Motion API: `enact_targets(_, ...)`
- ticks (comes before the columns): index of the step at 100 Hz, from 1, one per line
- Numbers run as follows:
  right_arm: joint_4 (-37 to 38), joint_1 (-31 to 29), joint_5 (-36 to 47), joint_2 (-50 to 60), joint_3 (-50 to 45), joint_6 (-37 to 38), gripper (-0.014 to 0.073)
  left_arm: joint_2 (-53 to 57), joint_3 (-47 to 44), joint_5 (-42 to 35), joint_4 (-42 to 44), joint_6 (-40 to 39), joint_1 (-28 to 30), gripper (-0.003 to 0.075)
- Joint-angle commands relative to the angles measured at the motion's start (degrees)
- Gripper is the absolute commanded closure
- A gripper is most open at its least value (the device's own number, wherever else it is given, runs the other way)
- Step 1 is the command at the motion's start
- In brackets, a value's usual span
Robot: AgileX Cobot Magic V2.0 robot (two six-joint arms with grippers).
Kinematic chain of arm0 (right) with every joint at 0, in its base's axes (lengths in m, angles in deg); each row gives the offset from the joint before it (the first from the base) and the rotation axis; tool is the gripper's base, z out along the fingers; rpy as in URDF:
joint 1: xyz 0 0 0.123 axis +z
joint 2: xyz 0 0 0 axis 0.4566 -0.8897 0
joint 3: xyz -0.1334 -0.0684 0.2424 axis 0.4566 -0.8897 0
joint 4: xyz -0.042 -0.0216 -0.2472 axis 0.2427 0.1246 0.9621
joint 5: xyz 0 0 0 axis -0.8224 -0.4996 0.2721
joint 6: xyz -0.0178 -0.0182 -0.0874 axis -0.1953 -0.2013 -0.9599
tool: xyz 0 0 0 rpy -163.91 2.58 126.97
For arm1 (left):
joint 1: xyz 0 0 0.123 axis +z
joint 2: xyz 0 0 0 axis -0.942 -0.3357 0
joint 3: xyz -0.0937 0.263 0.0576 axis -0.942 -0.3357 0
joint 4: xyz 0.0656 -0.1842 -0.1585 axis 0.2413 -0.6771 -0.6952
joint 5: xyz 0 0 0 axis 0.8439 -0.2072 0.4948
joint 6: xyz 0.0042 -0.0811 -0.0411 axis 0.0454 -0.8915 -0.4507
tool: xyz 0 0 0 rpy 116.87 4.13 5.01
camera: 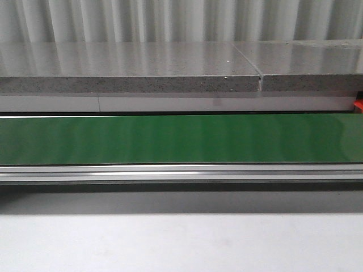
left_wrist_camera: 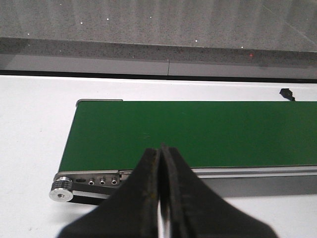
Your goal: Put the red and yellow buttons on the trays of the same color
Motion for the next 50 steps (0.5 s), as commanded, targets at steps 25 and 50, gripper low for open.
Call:
enact_targets(25,-0.56,4.87,5.42,13.55,1.23,-0.38,0.0063,-0.68,1.51,-4.17,-0.33,-0.5,-0.38,0.0741)
enact_targets(50,-0.56,10.7,6.22,22.09,1.23,-1.0,0.0064,-0.68,1.51,-4.17,-0.33,-0.5,-0.38,0.0741)
